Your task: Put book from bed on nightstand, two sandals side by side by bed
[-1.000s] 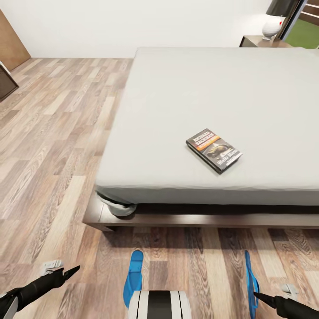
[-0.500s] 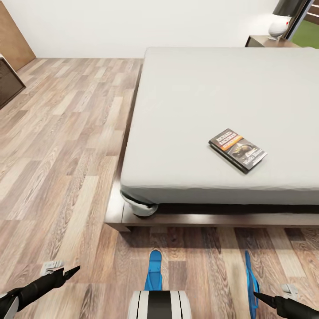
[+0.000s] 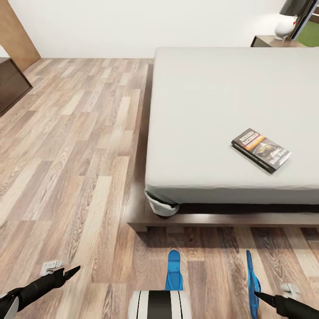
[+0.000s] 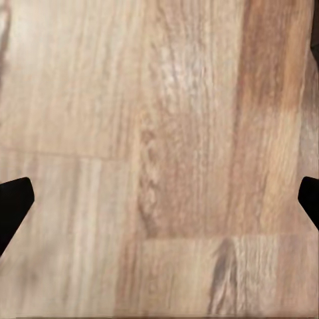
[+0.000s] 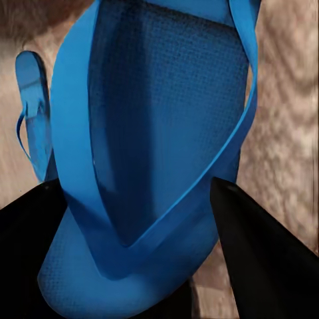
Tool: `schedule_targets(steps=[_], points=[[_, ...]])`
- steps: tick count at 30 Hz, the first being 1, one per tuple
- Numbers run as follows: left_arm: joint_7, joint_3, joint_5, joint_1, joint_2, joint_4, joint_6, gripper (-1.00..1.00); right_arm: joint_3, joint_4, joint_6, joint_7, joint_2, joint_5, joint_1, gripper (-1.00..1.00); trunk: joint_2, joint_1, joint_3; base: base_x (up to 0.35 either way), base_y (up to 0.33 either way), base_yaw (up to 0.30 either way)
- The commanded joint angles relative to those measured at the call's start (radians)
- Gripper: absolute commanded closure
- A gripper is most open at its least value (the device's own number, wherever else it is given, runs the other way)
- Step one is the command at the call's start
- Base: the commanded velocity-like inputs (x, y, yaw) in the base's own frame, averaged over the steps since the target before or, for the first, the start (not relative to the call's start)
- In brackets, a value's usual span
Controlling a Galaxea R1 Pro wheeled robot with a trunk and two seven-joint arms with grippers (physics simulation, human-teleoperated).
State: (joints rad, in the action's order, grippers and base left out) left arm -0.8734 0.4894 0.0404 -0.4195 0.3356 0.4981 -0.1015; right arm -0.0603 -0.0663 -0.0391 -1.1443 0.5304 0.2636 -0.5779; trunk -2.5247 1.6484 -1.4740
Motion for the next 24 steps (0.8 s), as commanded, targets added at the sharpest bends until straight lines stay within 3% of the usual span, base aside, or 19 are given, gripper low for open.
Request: schedule_targets(steps=[1,11,18,21,24], points=[[-0.007,0.007,0.004,-0.001,-0.001,0.000,-0.010,-1.00,-0.006,-0.003,-0.005,0.028,0.001,-0.003,-0.002,1.00,0.000,0.000,-0.001,0.000,0.285,0.000],[-0.007,0.008,0.005,-0.001,-0.001,0.000,-0.010,-1.00,-0.004,0.004,-0.008,0.405,0.000,-0.004,-0.002,1.00,0.000,0.000,-0.001,0.000,0.285,0.000],[-0.007,0.008,0.006,-0.001,-0.001,0.000,-0.010,-1.00,-0.001,0.022,-0.010,0.538,-0.009,-0.007,-0.002,1.00,0.000,0.000,-0.001,0.000,0.285,0.000],[-0.006,0.007,0.006,-0.001,-0.001,-0.001,-0.010,-1.00,0.001,0.057,-0.010,0.695,-0.015,-0.011,-0.002,1.00,0.000,0.000,-0.001,0.000,0.285,0.000],[-0.006,0.006,0.006,-0.001,-0.001,-0.001,-0.010,-1.00,0.002,0.082,-0.010,0.789,-0.030,-0.013,-0.002,1.00,0.000,0.000,-0.001,0.000,0.285,0.000]])
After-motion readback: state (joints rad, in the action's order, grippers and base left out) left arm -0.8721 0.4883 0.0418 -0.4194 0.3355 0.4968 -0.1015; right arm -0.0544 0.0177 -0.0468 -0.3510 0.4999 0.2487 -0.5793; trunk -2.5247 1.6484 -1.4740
